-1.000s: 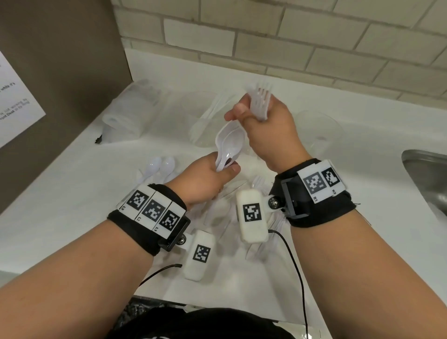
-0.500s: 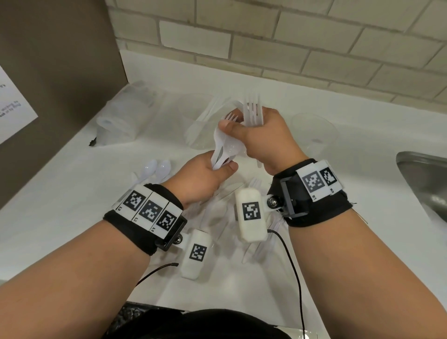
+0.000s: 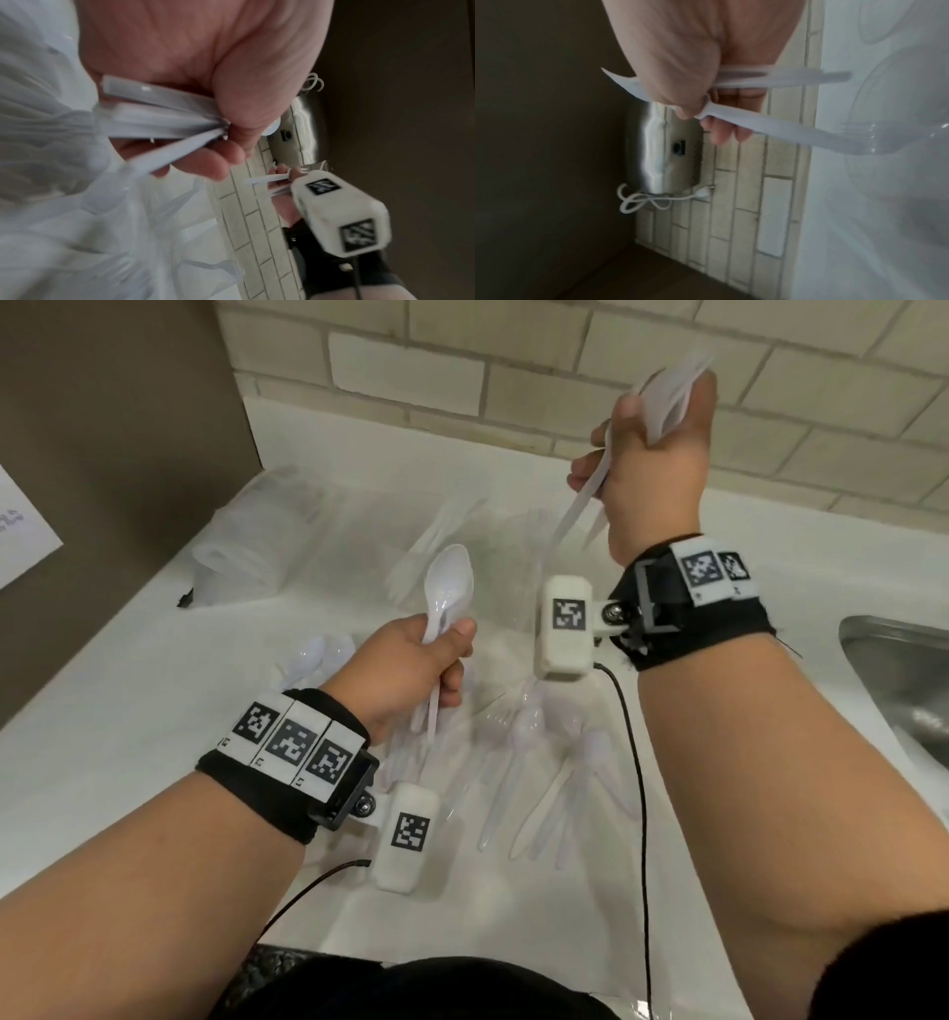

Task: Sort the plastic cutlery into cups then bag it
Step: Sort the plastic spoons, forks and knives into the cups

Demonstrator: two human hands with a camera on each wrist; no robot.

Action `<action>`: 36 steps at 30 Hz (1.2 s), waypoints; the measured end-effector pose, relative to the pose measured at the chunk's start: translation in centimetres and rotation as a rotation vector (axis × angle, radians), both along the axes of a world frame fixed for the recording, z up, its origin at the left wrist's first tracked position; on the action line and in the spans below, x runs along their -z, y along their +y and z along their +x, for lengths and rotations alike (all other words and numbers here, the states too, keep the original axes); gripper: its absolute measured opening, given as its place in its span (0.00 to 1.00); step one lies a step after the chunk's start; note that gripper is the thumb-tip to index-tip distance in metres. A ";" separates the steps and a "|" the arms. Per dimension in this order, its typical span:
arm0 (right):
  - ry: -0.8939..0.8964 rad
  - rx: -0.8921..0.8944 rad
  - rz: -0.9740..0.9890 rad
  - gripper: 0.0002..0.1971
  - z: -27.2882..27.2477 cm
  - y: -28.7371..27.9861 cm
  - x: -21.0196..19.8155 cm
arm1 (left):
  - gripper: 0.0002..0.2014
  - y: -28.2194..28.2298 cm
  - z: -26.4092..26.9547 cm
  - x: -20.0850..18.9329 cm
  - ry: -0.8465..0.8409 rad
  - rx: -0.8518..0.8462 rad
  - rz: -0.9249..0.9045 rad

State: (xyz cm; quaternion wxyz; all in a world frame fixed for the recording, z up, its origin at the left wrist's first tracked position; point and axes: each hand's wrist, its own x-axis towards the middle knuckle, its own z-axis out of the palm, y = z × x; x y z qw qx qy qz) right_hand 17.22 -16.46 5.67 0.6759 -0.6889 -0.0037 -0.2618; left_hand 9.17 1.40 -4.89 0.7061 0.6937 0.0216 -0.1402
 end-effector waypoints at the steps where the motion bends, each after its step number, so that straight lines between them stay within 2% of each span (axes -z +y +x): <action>1: 0.013 0.015 -0.032 0.14 0.6 0.2 0.4 | 0.15 -0.1 0.0 -0.2 0.008 -0.002 -0.022; 4: 0.027 0.020 -0.038 0.17 2.5 0.6 1.9 | 0.14 -0.3 -0.2 -0.5 0.010 0.009 -0.064; 7: 0.070 0.012 0.000 0.16 3.9 0.5 3.4 | 0.16 -0.4 -0.1 -0.5 -0.005 0.013 -0.031; 11: 0.277 -0.073 0.008 0.14 5.5 -0.1 5.9 | 0.16 -0.2 0.1 -0.3 -0.003 -0.003 -0.023; 15: 0.399 -0.074 -0.092 0.23 6.1 -0.9 6.8 | 0.16 -0.3 0.3 -0.3 -0.006 -0.003 -0.023; 19: 0.291 -0.035 -0.174 0.26 5.6 -1.3 5.6 | 0.15 -0.8 0.2 -0.5 0.003 0.033 -0.055; 23: 0.132 0.006 -0.304 0.14 2.2 -0.7 3.5 | 0.12 -1.2 0.0 -1.0 0.093 0.145 -0.234; 25: 0.145 -0.077 -0.306 0.08 -0.6 0.0 3.2 | 0.14 -1.3 -0.1 -1.1 0.117 0.219 -0.305; 29: 0.385 -0.385 -0.488 0.21 -5.0 0.6 3.6 | 0.18 -2.2 -0.3 -1.2 0.120 0.256 -0.299; 32: 0.391 -0.529 -0.549 0.32 -6.2 0.7 4.4 | 0.10 -3.1 -0.5 -1.2 0.120 0.281 -0.213; 33: 0.373 -0.517 -0.568 0.32 -6.3 0.6 4.6 | 0.09 -3.3 -0.6 -1.2 0.118 0.291 -0.187; 36: 0.333 -0.489 -0.495 0.20 -6.7 0.1 4.9 | 0.11 -4.0 -1.0 -1.2 0.103 0.333 -0.103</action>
